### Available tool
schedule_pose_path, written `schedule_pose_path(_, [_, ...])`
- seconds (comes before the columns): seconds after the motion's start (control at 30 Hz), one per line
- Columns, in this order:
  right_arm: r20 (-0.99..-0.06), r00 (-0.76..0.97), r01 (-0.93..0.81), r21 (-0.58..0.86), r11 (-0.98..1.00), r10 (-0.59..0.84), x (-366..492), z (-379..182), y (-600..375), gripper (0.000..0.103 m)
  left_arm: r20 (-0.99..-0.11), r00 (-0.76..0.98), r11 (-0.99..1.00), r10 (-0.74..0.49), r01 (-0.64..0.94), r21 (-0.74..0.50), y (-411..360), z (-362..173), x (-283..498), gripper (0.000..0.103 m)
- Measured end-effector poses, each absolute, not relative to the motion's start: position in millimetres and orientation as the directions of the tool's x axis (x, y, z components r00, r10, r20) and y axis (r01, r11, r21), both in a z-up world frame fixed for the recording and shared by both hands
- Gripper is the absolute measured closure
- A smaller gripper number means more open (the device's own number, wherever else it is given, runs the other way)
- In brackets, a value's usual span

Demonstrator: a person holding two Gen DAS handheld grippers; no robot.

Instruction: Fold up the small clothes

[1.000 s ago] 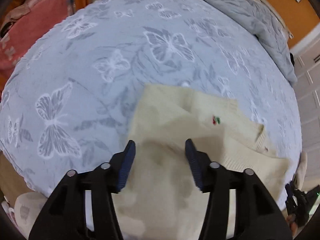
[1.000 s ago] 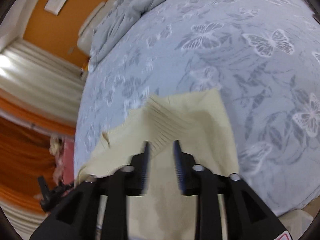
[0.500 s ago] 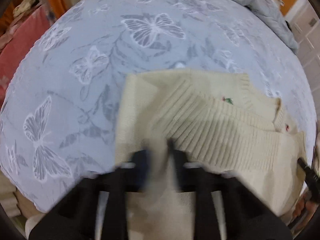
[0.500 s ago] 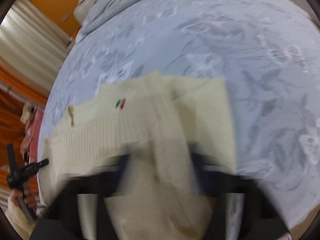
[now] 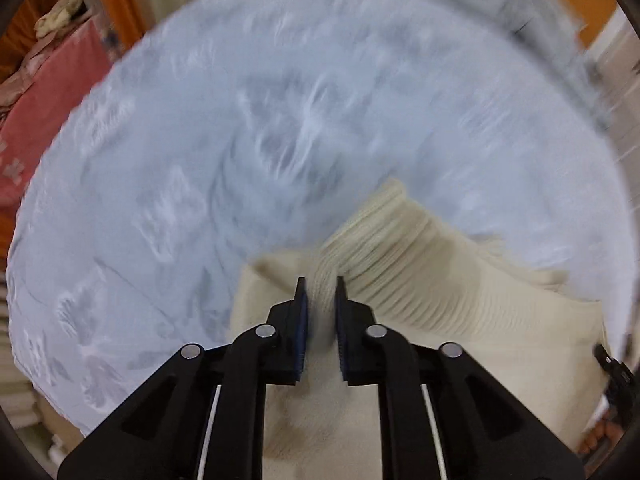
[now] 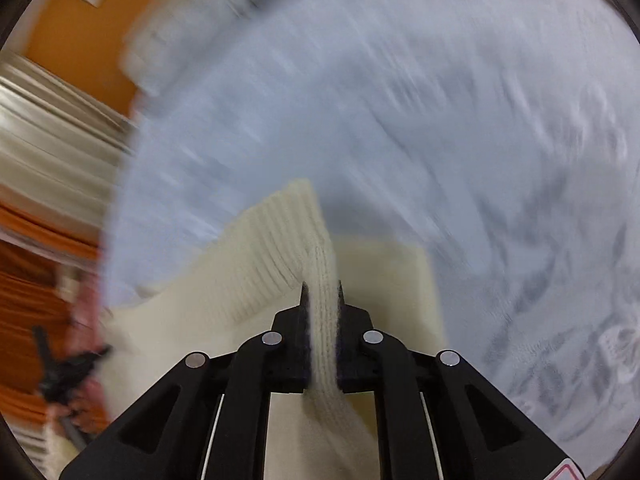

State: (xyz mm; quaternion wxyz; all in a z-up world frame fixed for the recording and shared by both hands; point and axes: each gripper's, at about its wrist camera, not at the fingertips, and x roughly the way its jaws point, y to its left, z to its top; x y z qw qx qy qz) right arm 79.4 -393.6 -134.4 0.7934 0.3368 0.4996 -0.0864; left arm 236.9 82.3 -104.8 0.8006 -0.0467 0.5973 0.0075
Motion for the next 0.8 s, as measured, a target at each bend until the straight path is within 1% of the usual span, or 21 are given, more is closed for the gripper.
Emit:
schedule_pose_path(0.03, [-0.843, 0.504, 0.481, 0.456, 0.749, 0.19, 75, -134, -395, 0.092, -0.957, 0.288, 0.995, -0.038, -0.076, -0.063, 83, -111, 233, 0.089])
schedule_pose_path(0.07, [-0.833, 0.527, 0.491, 0.46, 0.74, 0.169, 70, -126, -394, 0.087, -0.951, 0.307, 0.994, -0.044, -0.083, -0.073, 86, -107, 229, 0.087])
schedule_pose_path(0.1, [-0.82, 0.561, 0.498, 0.444, 0.745, 0.113, 61, -107, -392, 0.083, -0.942, 0.334, 0.994, -0.04, -0.086, -0.072, 89, -96, 221, 0.084])
schedule_pose_path(0.13, [-0.8, 0.597, 0.486, 0.421, 0.766, 0.061, 51, -85, -386, 0.082, -0.937, 0.35, 0.996, -0.021, -0.071, -0.049, 90, -84, 213, 0.079])
schedule_pose_path(0.2, [-0.761, 0.647, 0.4, 0.395, 0.827, 0.05, 39, -51, -360, 0.082, -0.912, 0.41, 0.999, 0.004, -0.043, -0.015, 89, -58, 189, 0.075])
schedule_pose_path(0.23, [-0.753, 0.656, 0.362, 0.38, 0.851, 0.058, 38, -44, -346, 0.083, -0.904, 0.428, 1.0, 0.002, -0.028, -0.011, 86, -48, 178, 0.072])
schedule_pose_path(0.3, [-0.729, 0.664, 0.223, 0.405, 0.887, 0.166, 40, -36, -293, 0.084, -0.899, 0.433, 0.998, -0.062, 0.019, -0.059, 72, -38, 148, 0.071])
schedule_pose_path(0.33, [-0.725, 0.653, 0.178, 0.428, 0.886, 0.219, 43, -39, -272, 0.09, -0.902, 0.421, 0.995, -0.097, 0.044, -0.086, 63, -37, 137, 0.071])
schedule_pose_path(0.37, [-0.723, 0.62, 0.107, 0.462, 0.881, 0.304, 48, -45, -238, 0.091, -0.909, 0.397, 0.991, -0.128, 0.073, -0.108, 49, -43, 122, 0.07])
schedule_pose_path(0.4, [-0.727, 0.58, 0.041, 0.477, 0.878, 0.368, 53, -53, -202, 0.092, -0.915, 0.383, 0.991, -0.13, 0.083, -0.107, 41, -48, 115, 0.07])
schedule_pose_path(0.43, [-0.732, 0.55, -0.004, 0.479, 0.878, 0.402, 56, -62, -175, 0.092, -0.923, 0.366, 0.992, -0.121, 0.09, -0.094, 34, -56, 107, 0.069])
schedule_pose_path(0.5, [-0.761, 0.498, -0.046, 0.455, 0.889, 0.415, 58, -81, -141, 0.092, -0.945, 0.322, 0.996, -0.061, 0.075, -0.038, 29, -80, 97, 0.069])
schedule_pose_path(0.57, [-0.811, 0.454, -0.022, 0.404, 0.914, 0.37, 52, -105, -137, 0.094, -0.953, 0.303, 0.998, -0.023, 0.061, -0.005, 38, -95, 90, 0.069])
schedule_pose_path(0.6, [-0.823, 0.452, 0.01, 0.392, 0.92, 0.345, 48, -111, -150, 0.103, -0.952, 0.306, 0.998, -0.009, 0.063, 0.011, 46, -101, 88, 0.069])
schedule_pose_path(0.67, [-0.835, 0.461, 0.13, 0.399, 0.908, 0.301, 31, -118, -197, 0.103, -0.952, 0.307, 0.998, -0.012, 0.061, 0.007, 59, -102, 85, 0.069])
schedule_pose_path(0.77, [-0.865, 0.468, 0.332, 0.36, 0.872, 0.179, -2, -127, -283, 0.103, -0.954, 0.298, 0.998, -0.042, 0.06, -0.025, 78, -107, 85, 0.069])
schedule_pose_path(0.8, [-0.868, 0.465, 0.386, 0.375, 0.843, 0.174, -15, -130, -308, 0.103, -0.954, 0.295, 0.998, -0.059, 0.054, -0.045, 82, -110, 85, 0.069])
